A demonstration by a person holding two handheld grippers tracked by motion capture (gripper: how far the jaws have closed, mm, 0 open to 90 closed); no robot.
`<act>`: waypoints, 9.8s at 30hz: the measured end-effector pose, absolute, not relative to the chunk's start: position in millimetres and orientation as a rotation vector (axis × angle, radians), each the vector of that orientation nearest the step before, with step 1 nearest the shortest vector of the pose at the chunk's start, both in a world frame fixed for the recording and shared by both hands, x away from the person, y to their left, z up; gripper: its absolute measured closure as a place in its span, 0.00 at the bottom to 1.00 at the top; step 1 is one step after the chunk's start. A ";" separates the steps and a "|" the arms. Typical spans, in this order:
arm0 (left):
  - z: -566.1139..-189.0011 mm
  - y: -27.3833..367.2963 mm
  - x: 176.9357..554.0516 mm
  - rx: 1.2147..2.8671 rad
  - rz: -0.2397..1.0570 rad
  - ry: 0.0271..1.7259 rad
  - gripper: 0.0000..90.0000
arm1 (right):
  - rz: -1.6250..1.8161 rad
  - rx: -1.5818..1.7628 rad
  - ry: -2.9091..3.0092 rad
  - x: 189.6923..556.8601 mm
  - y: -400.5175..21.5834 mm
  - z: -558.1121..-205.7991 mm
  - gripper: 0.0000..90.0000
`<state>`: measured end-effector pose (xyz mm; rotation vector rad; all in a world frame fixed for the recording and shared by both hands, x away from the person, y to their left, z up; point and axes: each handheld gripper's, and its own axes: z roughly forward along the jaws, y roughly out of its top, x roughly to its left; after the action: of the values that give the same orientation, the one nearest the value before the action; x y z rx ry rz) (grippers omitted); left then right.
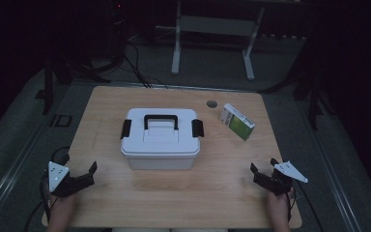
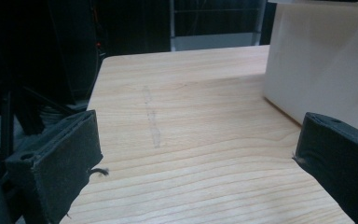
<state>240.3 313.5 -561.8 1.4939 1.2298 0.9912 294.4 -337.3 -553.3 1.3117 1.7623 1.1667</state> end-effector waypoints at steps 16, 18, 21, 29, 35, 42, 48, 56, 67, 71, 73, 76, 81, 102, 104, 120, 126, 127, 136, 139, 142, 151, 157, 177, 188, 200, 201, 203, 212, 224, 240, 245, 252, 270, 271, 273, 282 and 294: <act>-551.7 309.7 254.7 1.555 0.783 1.224 0.00 | 1.212 1.308 1.892 301.1 -314.1 -544.3 0.14; -552.2 306.4 255.8 1.583 0.766 1.210 0.00 | 1.248 1.298 1.930 303.7 -307.0 -542.8 0.14; -551.8 302.0 258.8 1.601 0.752 1.183 0.00 | 1.287 1.271 1.973 308.0 -295.2 -540.7 0.15; -549.4 287.1 279.7 1.643 0.700 1.162 0.00 | 1.303 1.199 2.037 321.2 -266.3 -539.2 0.19; -549.8 273.5 296.4 1.656 0.703 1.138 0.08 | 1.295 1.157 2.066 333.4 -248.3 -539.2 0.28; -547.9 259.0 315.4 1.698 0.662 1.095 0.30 | 1.270 1.103 2.109 348.4 -225.6 -538.9 0.49; -550.3 250.5 325.2 1.718 0.603 1.075 0.60 | 1.266 1.072 2.141 358.5 -203.1 -535.2 0.85; -550.0 243.6 329.8 1.716 0.561 1.056 0.87 | 1.293 1.018 2.182 363.8 -172.6 -529.9 1.00; -545.1 235.6 329.2 1.728 0.536 1.049 0.99 | 1.311 0.983 2.220 362.1 -152.4 -528.5 1.00; -544.6 233.2 326.4 1.739 0.530 1.039 0.99 | 1.291 0.979 2.223 359.5 -153.3 -527.6 1.00; -544.3 231.2 324.7 1.739 0.525 1.037 0.99 | 1.295 0.983 2.223 358.2 -155.7 -527.7 1.00; -543.8 227.7 321.5 1.741 0.512 1.036 0.99 | 1.299 0.992 2.217 354.6 -159.5 -528.1 1.00; -543.3 223.1 316.9 1.748 0.497 1.029 1.00 | 1.310 1.000 2.213 347.6 -165.8 -528.7 1.00; -540.1 207.4 289.5 1.793 0.430 0.981 1.00 | 1.319 1.039 2.222 312.1 -188.7 -527.9 1.00; -539.6 206.3 287.8 1.799 0.430 0.977 1.00 | 1.304 1.030 2.222 308.2 -190.0 -527.1 1.00; -539.2 193.9 267.4 1.822 0.373 0.926 1.00 | 1.327 1.041 2.222 279.5 -209.8 -528.1 1.00; -539.0 192.6 262.8 1.824 0.355 0.919 1.00 | 1.333 1.033 2.233 273.7 -213.6 -528.0 1.00; -538.8 192.0 261.6 1.827 0.359 0.919 1.00 | 1.335 1.036 2.232 272.7 -214.0 -528.1 1.00; -537.8 191.5 254.1 1.847 0.346 0.895 1.00 | 1.344 1.042 2.234 266.0 -217.4 -528.3 1.00; -538.3 192.3 254.6 1.842 0.338 0.895 1.00 | 1.345 1.046 2.233 265.7 -217.1 -528.3 1.00; -539.5 193.6 256.0 1.833 0.346 0.894 1.00 | 1.354 1.046 2.235 266.1 -217.3 -528.7 1.00; -539.4 196.2 256.4 1.829 0.332 0.898 1.00 | 1.340 1.023 2.240 264.1 -214.8 -528.3 1.00; -540.1 200.2 258.2 1.819 0.309 0.904 0.99 | 1.371 1.036 2.246 266.5 -215.3 -529.2 1.00; -544.5 241.4 257.2 1.938 0.220 0.912 0.31 | 1.335 1.124 2.214 278.5 -272.2 -544.5 0.16; -517.1 259.3 260.4 1.960 0.208 0.887 0.29 | 1.354 1.141 2.228 280.5 -289.6 -546.2 0.15; -459.1 248.9 278.6 2.000 0.168 0.759 0.29 | 1.373 1.162 2.238 281.2 -296.9 -550.0 0.16; -455.1 246.4 280.6 2.005 0.170 0.750 0.29 | 1.377 1.158 2.241 281.1 -296.8 -549.8 0.16; -447.6 241.1 283.9 2.009 0.173 0.726 0.29 | 1.379 1.153 2.244 280.7 -296.8 -549.9 0.16; -423.4 217.2 303.9 2.020 0.149 0.650 0.29 | 1.394 1.165 2.233 280.4 -299.0 -550.4 0.16; -413.5 184.0 322.7 2.056 0.118 0.574 0.29 | 1.387 1.156 2.242 280.0 -298.0 -551.7 0.16; -404.5 148.7 339.4 2.140 0.093 0.513 0.29 | 1.386 1.155 2.251 279.9 -297.7 -552.3 0.16; -402.8 139.4 344.7 2.161 0.090 0.499 0.29 | 1.387 1.159 2.250 280.3 -298.1 -552.6 0.16; -404.8 127.4 350.5 2.200 0.042 0.451 0.39 | 1.387 1.161 2.257 279.8 -298.4 -553.1 0.16; -398.5 94.1 352.8 2.325 0.022 0.338 0.73 | 1.389 1.157 2.260 279.8 -298.9 -553.7 0.16; -398.5 93.5 352.9 2.328 0.019 0.338 0.74 | 1.390 1.157 2.259 279.8 -299.0 -553.8 0.16; -398.2 92.0 353.2 2.329 0.005 0.330 0.78 | 1.388 1.157 2.260 279.9 -299.3 -554.0 0.16; -395.3 90.2 352.3 2.321 -0.018 0.248 0.89 | 1.385 1.157 2.266 279.7 -298.8 -554.6 0.16; -394.2 91.8 357.5 2.323 -0.061 0.175 0.93 | 1.384 1.161 2.268 279.6 -298.9 -554.9 0.16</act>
<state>357.5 91.8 -394.2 2.3226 0.1747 -0.0607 279.6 -298.9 -554.9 1.1613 2.2685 1.3841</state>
